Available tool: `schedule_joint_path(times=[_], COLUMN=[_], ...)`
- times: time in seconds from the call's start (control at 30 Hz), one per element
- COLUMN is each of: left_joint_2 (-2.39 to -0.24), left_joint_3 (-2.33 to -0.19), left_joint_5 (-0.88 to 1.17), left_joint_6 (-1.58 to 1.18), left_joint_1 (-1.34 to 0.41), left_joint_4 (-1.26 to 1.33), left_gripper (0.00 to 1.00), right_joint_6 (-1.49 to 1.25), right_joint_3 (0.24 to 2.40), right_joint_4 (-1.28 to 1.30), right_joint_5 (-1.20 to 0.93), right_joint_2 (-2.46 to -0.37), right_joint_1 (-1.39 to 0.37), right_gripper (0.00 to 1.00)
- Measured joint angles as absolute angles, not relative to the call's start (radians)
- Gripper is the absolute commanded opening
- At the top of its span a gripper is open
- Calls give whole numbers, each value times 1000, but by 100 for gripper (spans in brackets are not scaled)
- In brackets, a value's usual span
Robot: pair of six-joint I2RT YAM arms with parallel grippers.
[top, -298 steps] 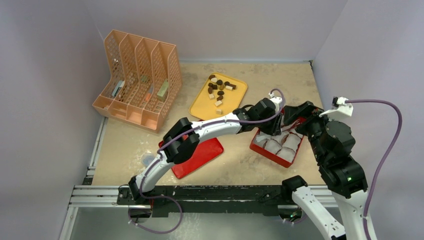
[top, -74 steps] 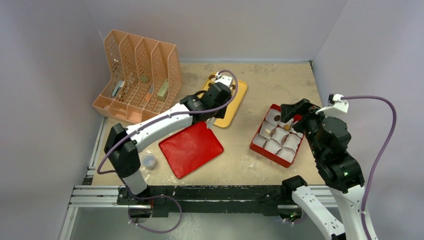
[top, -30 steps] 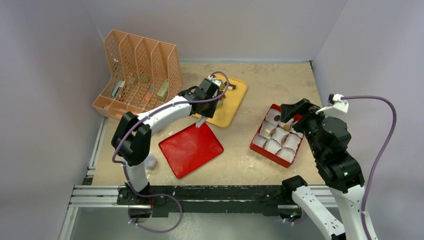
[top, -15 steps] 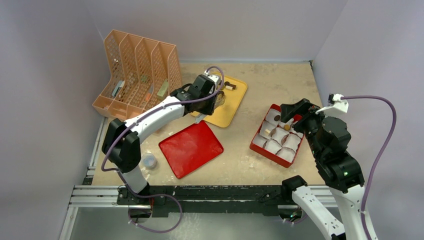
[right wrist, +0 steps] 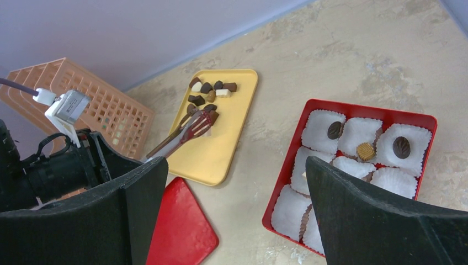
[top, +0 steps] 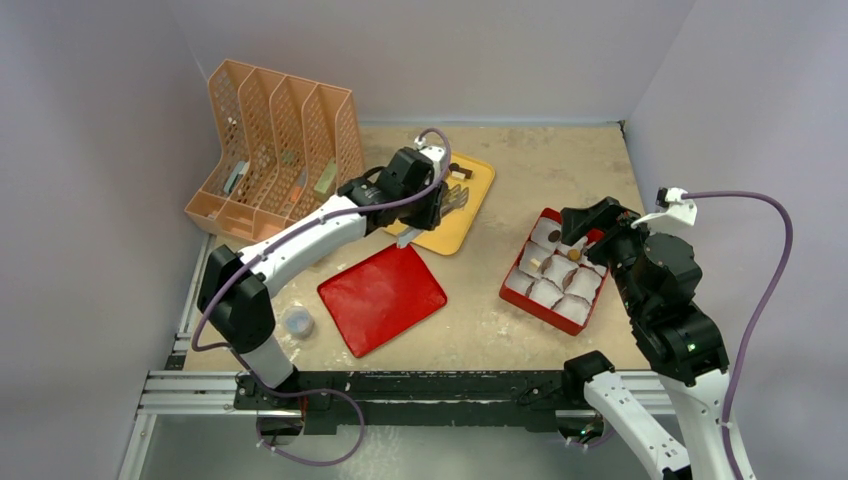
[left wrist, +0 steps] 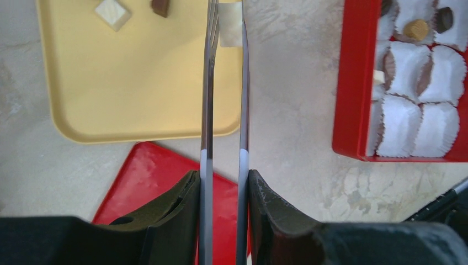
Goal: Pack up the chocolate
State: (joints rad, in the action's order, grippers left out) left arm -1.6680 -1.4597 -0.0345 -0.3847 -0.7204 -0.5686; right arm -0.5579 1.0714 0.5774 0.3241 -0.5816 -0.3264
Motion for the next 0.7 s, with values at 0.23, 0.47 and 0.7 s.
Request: schedule_joint_path(times=[0.23, 0.47, 0.7], left_joint_2=[-1668, -1669, -1686], left_joint_3=[-1520, -1551, -1550], left_joint_5=[-33, 6, 34], left_joint_6=[-385, -417, -474], left_joint_1=[-839, -946, -1011], left_joint_4=[-564, -510, -424], left_gripper=[17, 17, 16], right_joint_6=[-558, -558, -558], right_joint_3=[1071, 1071, 1071], right_joint_4=[578, 578, 578], right_joint_5=[324, 324, 324], right_joint_2=[-582, -582, -582], right_joint_1=[-326, -326, -326], right_gripper=[96, 96, 96])
